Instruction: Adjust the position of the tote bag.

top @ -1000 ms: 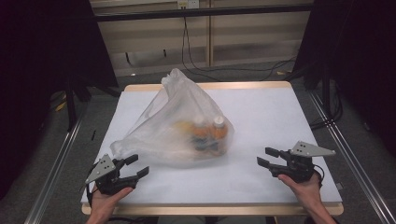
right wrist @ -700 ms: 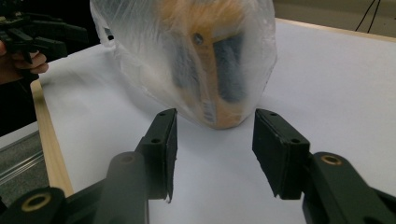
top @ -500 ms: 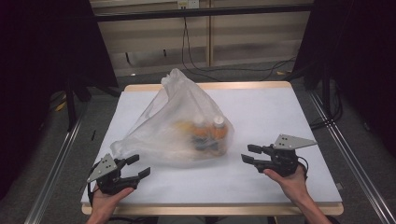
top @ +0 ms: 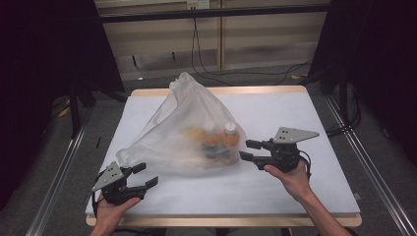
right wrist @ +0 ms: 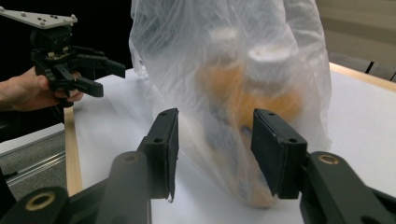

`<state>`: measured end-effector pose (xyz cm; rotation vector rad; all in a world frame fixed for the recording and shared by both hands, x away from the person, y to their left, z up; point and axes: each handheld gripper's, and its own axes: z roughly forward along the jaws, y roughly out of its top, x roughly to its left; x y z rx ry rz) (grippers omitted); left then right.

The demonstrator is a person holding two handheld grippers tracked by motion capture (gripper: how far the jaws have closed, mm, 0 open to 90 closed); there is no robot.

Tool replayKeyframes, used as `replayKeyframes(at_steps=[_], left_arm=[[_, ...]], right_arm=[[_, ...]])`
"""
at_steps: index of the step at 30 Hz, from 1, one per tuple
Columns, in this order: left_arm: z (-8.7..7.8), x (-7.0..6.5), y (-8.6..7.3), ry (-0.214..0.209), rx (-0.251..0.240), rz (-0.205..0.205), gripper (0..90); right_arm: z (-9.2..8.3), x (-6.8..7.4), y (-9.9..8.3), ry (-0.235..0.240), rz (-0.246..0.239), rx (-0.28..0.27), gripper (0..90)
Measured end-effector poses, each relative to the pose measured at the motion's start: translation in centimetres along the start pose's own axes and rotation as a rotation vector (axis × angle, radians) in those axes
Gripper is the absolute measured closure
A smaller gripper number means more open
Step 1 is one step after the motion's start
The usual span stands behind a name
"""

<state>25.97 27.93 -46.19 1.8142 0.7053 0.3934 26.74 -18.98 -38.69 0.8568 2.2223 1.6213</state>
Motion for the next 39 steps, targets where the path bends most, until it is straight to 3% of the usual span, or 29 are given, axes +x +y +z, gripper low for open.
replayKeyframes(at_steps=[10,25,39], left_arm=[[0.0,0.1,-0.1,0.004,-0.001,-0.001,28.4],[0.0,0.3,-0.1,0.001,-0.001,-0.002,27.8],[0.0,0.4,-0.1,0.010,-0.005,0.011,27.1]], right_arm=[[0.9,0.3,3.0,0.034,-0.041,-0.047,44.8],[3.0,0.6,7.4,0.076,-0.088,-0.070,40.2],[6.4,0.6,13.0,0.109,-0.134,-0.087,40.6]])
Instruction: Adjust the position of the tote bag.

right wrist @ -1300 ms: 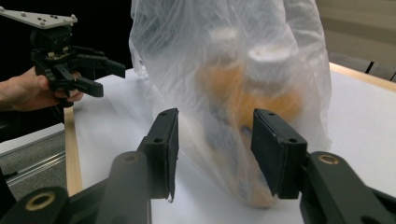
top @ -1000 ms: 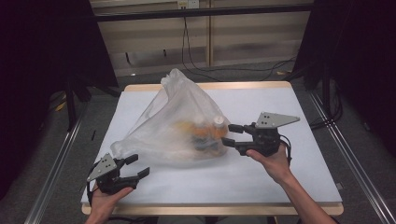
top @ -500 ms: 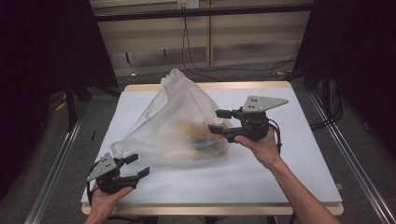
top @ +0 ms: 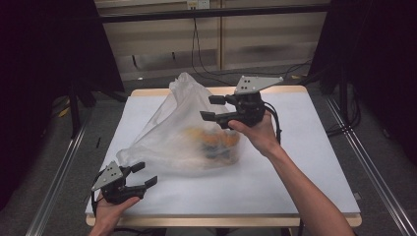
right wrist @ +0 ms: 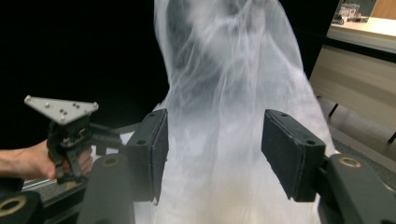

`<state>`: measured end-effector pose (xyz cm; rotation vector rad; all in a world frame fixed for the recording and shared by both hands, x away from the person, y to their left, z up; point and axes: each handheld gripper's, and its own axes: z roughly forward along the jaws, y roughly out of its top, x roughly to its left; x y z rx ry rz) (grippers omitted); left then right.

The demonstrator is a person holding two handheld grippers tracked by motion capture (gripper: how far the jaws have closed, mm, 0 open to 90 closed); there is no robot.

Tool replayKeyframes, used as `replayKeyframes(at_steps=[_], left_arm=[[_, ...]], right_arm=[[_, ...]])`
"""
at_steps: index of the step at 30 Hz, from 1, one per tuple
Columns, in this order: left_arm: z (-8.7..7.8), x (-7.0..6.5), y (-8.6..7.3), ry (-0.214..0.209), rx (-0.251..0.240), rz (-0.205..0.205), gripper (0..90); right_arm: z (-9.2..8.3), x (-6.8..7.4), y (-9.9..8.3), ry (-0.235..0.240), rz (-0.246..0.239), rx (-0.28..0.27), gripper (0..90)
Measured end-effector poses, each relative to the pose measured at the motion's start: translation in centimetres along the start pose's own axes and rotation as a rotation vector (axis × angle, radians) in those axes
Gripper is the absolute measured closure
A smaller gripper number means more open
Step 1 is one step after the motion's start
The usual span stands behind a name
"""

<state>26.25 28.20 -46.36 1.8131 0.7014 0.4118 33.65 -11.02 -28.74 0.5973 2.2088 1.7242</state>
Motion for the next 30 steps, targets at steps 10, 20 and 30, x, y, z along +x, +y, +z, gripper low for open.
replayKeyframes(at_steps=[10,20,30], left_arm=[[0.0,0.0,0.0,0.000,0.000,-0.012,25.7],[-0.1,0.1,0.0,0.003,-0.006,-0.015,23.7],[-0.3,0.2,-0.1,0.006,-0.010,-0.023,23.2]], right_arm=[[2.1,-0.7,2.3,0.018,-0.013,0.006,30.9],[4.6,-0.3,4.4,0.041,-0.047,-0.014,18.5],[6.2,-1.1,4.2,0.034,0.005,0.033,63.6]])
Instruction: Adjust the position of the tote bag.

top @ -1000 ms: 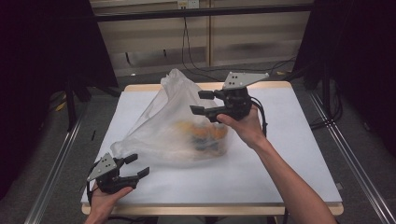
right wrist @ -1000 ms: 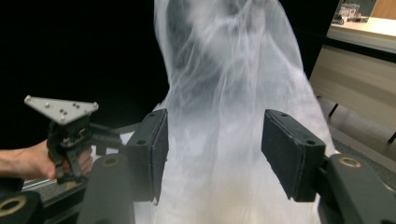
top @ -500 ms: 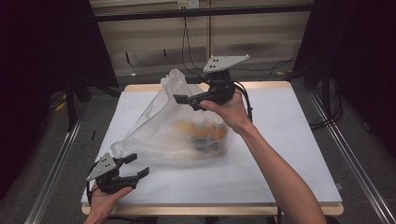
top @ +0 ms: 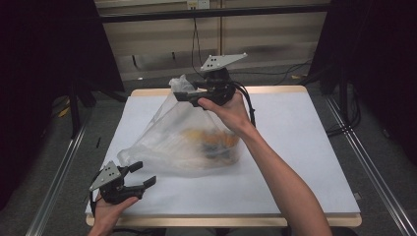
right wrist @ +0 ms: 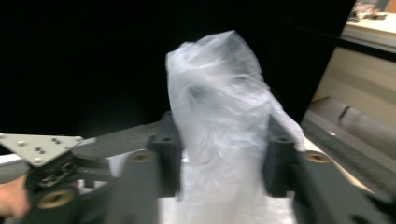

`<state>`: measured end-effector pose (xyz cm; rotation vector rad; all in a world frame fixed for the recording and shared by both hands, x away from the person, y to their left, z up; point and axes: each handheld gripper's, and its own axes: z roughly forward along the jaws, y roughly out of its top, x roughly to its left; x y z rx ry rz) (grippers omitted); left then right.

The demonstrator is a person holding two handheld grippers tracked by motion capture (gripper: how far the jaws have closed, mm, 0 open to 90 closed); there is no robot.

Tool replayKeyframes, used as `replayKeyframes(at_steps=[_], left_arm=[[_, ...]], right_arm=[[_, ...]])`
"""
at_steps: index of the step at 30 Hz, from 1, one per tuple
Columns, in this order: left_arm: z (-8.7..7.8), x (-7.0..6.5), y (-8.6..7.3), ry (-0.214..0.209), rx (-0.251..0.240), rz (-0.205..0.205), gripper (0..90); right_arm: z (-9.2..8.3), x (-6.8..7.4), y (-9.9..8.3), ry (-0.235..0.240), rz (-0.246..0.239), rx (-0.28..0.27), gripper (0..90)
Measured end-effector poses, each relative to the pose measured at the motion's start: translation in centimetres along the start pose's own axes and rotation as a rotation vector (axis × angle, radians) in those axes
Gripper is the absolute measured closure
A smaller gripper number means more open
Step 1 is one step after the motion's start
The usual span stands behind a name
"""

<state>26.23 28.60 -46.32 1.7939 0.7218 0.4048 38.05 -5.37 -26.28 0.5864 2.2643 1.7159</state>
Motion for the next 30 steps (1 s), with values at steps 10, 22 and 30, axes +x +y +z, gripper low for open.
replayKeyframes(at_steps=[10,22,30], left_arm=[[-0.3,-0.1,0.1,0.002,-0.010,-0.003,24.6],[-0.6,-0.1,0.3,-0.006,-0.034,-0.003,31.4],[-1.3,0.8,0.8,0.033,-0.094,-0.028,35.7]], right_arm=[[-2.2,-0.8,-0.4,-0.007,0.023,-0.061,90.0],[-7.2,-1.7,-1.2,-0.049,0.041,-0.134,90.0],[-10.0,-2.2,-2.0,-0.088,0.059,-0.160,90.0]])
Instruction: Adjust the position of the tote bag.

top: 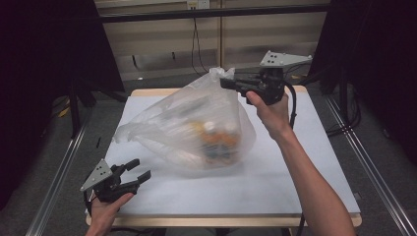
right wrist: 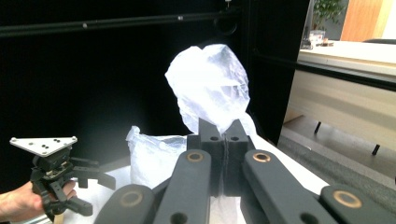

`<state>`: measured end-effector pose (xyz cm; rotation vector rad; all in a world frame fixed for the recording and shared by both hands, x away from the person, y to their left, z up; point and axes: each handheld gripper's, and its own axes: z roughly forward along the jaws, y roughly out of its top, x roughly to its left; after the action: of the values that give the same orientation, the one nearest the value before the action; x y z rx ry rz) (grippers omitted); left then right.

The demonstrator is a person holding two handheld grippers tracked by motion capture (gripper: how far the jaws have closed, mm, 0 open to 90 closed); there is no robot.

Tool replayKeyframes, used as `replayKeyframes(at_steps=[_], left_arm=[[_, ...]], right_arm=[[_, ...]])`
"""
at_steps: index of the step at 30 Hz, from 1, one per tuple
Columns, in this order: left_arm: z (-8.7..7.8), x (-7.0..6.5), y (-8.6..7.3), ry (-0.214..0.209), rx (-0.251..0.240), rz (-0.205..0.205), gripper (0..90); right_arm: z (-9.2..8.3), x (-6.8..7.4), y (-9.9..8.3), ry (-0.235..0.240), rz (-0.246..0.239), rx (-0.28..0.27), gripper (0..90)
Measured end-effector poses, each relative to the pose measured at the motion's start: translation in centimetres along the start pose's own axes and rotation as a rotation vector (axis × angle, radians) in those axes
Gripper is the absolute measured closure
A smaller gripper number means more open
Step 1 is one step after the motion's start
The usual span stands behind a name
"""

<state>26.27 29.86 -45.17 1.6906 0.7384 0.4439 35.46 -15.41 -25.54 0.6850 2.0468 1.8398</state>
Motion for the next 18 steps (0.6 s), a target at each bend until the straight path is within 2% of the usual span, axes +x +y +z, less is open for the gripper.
replayKeyframes(at_steps=[2,3,4,5,6,7,8,10,11,12,14,15,17,18], left_arm=[[-0.1,0.2,0.1,-0.004,0.006,0.002,37.1],[-0.2,0.4,0.3,-0.020,-0.003,-0.004,39.8],[-0.2,0.8,0.9,-0.016,-0.044,-0.037,42.9],[-0.1,1.0,1.2,-0.012,-0.054,-0.046,43.8],[-0.1,1.0,1.2,-0.012,-0.054,-0.046,44.9],[-0.1,1.1,1.4,0.011,-0.056,-0.034,44.9],[0.0,1.4,1.9,0.009,-0.054,-0.007,46.3],[0.3,1.9,2.3,0.027,-0.047,0.007,43.5],[0.4,2.2,2.5,0.047,-0.045,0.007,41.8],[0.5,2.4,2.7,0.041,-0.045,0.011,41.3],[0.5,2.8,3.1,0.058,-0.039,0.016,41.1],[0.5,2.9,3.2,0.074,-0.064,-0.011,40.9],[0.5,3.1,3.4,0.072,-0.070,-0.015,44.3],[0.4,3.4,3.5,0.086,-0.059,-0.001,44.4]], right_arm=[[-0.5,-0.1,-0.1,-0.001,0.005,-0.012,90.0],[-0.7,-0.1,-0.1,-0.003,0.006,-0.011,90.0],[-0.8,-0.2,-0.2,-0.006,0.006,-0.010,90.0],[-0.9,-0.2,-0.2,-0.010,0.007,-0.004,90.0],[-0.9,-0.2,-0.2,-0.010,0.007,-0.004,90.0],[-1.0,-0.2,-0.2,-0.011,0.006,-0.003,90.0],[-1.1,-0.1,-0.2,-0.015,0.003,-0.001,90.0],[-1.2,0.0,-0.2,-0.008,0.002,-0.006,90.0],[-1.2,0.1,-0.2,-0.009,-0.003,-0.005,90.0],[-1.3,0.1,-0.2,-0.009,-0.003,-0.008,90.0],[-1.4,0.2,-0.3,-0.007,-0.004,-0.011,90.0],[-1.5,0.2,-0.3,-0.008,-0.003,-0.012,90.0],[-1.8,0.3,-0.4,-0.013,-0.005,-0.017,90.0],[-2.0,0.3,-0.4,-0.015,-0.003,-0.015,90.0]])
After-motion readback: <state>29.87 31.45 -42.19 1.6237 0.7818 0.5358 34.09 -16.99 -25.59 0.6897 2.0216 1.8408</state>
